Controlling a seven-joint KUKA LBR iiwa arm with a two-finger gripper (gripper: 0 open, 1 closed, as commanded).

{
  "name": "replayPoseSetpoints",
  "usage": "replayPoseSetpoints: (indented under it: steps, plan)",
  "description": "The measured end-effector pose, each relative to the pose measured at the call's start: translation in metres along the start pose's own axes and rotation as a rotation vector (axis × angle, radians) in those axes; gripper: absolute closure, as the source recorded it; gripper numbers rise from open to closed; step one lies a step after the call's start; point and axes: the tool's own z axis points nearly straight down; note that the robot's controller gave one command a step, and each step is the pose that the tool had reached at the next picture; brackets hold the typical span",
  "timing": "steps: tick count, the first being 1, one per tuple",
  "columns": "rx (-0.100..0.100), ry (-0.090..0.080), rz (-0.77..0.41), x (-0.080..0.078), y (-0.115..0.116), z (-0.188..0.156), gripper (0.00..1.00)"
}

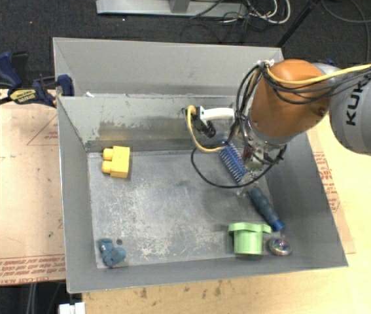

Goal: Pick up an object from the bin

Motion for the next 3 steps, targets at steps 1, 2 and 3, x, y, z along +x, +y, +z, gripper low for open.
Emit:
replayPoseSetpoints:
  steps: [1, 2, 3]
  plan:
    - [-0.003, 0.017, 0.032, -0.020, 0.002, 0.010, 0.00]
    - [-0.002, 0.014, 0.037, -0.019, 0.001, 0.009, 1.00]
    - [-0.001, 0.008, 0.042, -0.018, 0.006, -0.121, 1.00]
